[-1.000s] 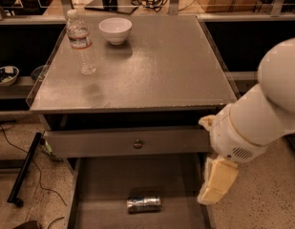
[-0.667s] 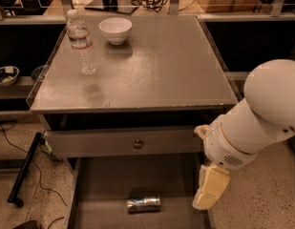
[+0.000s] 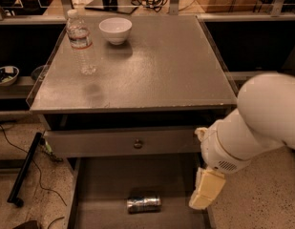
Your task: Pick redbull can from middle drawer and place on counter
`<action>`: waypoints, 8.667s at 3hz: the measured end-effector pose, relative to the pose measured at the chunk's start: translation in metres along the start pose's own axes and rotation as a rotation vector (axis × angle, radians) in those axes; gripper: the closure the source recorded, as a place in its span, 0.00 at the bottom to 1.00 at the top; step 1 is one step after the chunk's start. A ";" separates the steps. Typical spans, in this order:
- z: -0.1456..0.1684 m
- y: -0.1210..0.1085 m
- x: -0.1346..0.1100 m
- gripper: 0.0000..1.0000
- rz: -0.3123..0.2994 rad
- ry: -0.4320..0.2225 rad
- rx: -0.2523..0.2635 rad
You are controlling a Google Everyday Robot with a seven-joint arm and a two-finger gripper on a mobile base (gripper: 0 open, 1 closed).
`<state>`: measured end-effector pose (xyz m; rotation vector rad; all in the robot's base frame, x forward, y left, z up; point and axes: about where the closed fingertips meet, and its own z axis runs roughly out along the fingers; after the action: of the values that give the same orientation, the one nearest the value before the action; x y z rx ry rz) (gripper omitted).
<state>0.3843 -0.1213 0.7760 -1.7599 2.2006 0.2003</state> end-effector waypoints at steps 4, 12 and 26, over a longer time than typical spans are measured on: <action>0.060 -0.003 0.001 0.00 -0.159 -0.149 -0.107; 0.175 0.006 -0.014 0.00 -0.249 0.000 -0.160; 0.400 0.005 0.006 0.00 -0.037 -0.081 -0.225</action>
Offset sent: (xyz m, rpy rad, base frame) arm 0.0134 -0.0043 -0.0113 0.0115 -0.0638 -0.0489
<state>0.4407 -0.0050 0.3975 -1.8696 2.1572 0.5195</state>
